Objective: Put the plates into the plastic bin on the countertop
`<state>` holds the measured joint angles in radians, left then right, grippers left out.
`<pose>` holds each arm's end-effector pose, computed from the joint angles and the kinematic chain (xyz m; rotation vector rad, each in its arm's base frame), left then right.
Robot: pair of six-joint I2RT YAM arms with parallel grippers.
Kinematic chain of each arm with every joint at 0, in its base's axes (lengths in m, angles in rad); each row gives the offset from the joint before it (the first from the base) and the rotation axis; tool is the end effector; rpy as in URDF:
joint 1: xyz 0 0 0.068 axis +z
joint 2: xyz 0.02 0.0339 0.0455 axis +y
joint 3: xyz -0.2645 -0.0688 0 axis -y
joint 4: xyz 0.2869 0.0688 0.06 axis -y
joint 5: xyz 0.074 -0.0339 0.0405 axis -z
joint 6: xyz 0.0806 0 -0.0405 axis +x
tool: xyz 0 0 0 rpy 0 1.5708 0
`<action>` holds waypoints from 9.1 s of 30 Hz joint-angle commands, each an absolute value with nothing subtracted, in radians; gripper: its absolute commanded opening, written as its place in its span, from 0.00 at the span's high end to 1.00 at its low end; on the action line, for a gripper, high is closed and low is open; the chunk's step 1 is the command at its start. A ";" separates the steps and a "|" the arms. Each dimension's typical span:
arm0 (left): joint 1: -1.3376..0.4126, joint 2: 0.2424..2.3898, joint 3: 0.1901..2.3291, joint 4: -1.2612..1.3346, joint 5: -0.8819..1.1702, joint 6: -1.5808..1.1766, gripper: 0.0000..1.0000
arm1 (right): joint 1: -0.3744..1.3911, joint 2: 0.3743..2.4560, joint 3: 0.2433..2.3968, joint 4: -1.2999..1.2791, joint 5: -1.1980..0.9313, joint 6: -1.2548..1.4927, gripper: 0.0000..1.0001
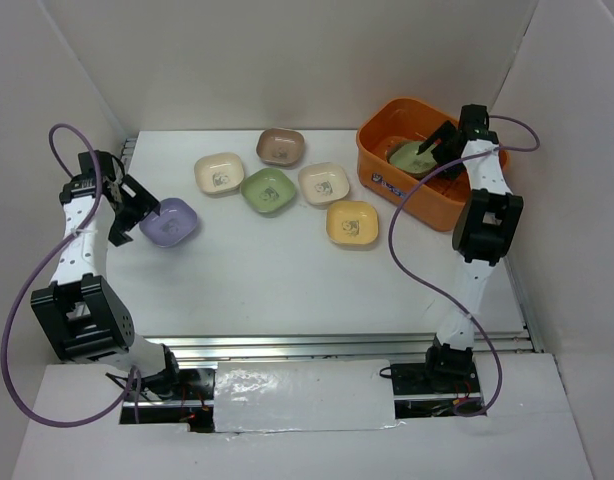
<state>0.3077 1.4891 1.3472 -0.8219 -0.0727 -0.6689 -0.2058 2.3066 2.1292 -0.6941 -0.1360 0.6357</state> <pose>0.3594 0.1204 0.2691 -1.2130 2.2221 -0.0518 0.5793 -0.1098 0.2003 0.9503 2.2734 0.3555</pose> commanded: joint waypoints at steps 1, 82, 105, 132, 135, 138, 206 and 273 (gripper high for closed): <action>0.324 1.502 1.342 -0.804 -0.077 -0.647 0.01 | -0.201 2.307 2.204 -0.663 -0.178 0.621 0.00; -0.198 1.190 1.599 -0.969 -0.278 -0.770 0.01 | -0.131 1.945 2.130 -0.879 -0.018 0.600 1.00; -0.161 1.287 1.353 -0.854 -0.091 -0.677 0.01 | -0.178 2.177 2.106 -0.637 -0.130 0.804 0.27; -0.216 1.313 1.405 -0.821 -0.009 -0.608 0.01 | 0.224 1.308 1.033 -0.465 0.072 0.597 0.06; -0.216 1.299 1.376 -0.813 0.026 -0.586 0.01 | 0.201 1.396 1.002 -0.410 0.071 0.589 0.11; -0.225 1.282 1.345 -0.805 0.077 -0.563 0.01 | 0.198 1.502 1.012 -0.364 0.049 0.575 0.14; -0.221 1.411 1.396 -0.753 -0.057 -0.706 0.01 | -0.140 2.112 2.218 -0.765 0.103 0.882 0.00; -0.416 1.450 1.451 -0.650 -0.155 -0.893 1.00 | 0.471 1.815 1.726 -0.626 -0.267 0.584 0.02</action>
